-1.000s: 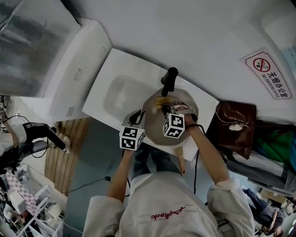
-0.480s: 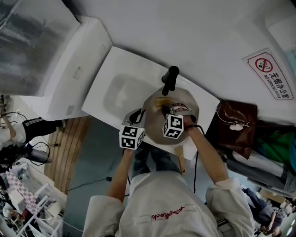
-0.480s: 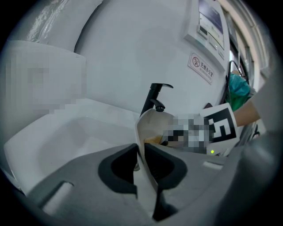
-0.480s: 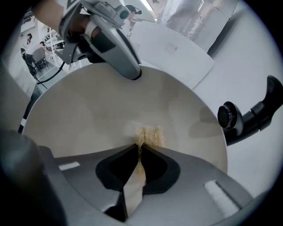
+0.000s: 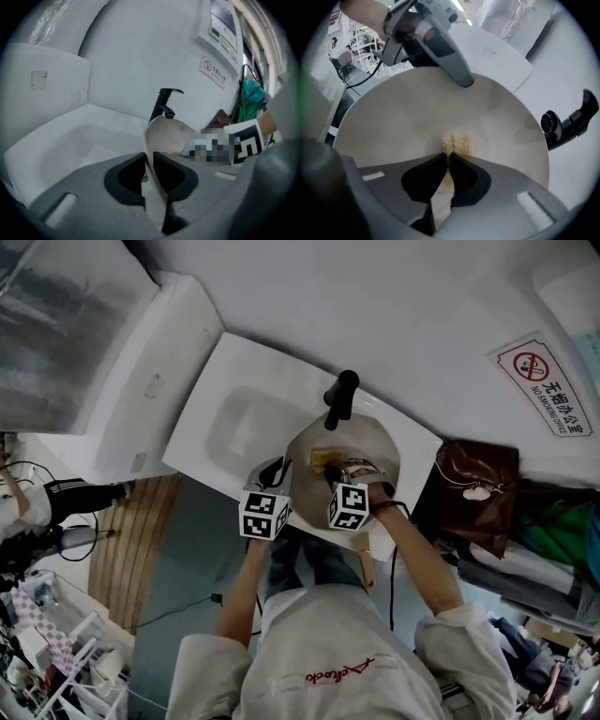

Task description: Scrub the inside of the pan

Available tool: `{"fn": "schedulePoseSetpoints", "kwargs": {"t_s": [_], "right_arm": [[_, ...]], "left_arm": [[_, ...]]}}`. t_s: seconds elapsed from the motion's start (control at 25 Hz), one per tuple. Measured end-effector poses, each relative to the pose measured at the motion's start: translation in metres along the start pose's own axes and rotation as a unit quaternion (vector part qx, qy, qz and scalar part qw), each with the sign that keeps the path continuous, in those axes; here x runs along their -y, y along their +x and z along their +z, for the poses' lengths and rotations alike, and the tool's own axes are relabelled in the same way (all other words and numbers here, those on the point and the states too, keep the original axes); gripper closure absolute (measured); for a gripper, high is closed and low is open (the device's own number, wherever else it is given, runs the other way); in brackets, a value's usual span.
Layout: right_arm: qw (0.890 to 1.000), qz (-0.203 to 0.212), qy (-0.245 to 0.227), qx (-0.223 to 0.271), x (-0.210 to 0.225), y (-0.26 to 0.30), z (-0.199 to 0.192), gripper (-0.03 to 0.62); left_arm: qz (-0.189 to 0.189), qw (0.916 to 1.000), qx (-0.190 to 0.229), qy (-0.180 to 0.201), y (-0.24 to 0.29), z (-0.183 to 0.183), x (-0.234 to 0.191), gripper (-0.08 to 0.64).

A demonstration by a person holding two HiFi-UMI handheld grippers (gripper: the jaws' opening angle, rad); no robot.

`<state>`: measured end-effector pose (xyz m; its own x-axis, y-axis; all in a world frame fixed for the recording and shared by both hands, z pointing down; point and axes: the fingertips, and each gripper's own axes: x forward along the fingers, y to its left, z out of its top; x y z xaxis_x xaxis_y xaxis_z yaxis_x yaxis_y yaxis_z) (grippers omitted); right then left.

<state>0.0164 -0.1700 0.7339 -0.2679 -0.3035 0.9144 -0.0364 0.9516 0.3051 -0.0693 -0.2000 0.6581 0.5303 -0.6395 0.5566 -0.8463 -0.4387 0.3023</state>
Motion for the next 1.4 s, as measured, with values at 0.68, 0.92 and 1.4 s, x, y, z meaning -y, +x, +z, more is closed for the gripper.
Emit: {"fn": "schedulePoseSetpoints", "kwargs": {"t_s": [0.68, 0.92, 1.4], "right_arm": [[0.997, 0.068, -0.027, -0.019, -0.062, -0.008, -0.002, 0.56], [0.996, 0.085, -0.034, -0.021, -0.08, -0.008, -0.002, 0.56], [0.996, 0.073, -0.044, -0.01, -0.066, -0.02, -0.001, 0.56]], "left_arm": [[-0.003, 1.0, -0.001, -0.002, 0.002, 0.0, 0.0, 0.506], [-0.003, 1.0, -0.001, -0.004, 0.003, -0.001, -0.001, 0.505], [-0.001, 1.0, 0.002, -0.005, 0.004, 0.0, -0.001, 0.506]]}}
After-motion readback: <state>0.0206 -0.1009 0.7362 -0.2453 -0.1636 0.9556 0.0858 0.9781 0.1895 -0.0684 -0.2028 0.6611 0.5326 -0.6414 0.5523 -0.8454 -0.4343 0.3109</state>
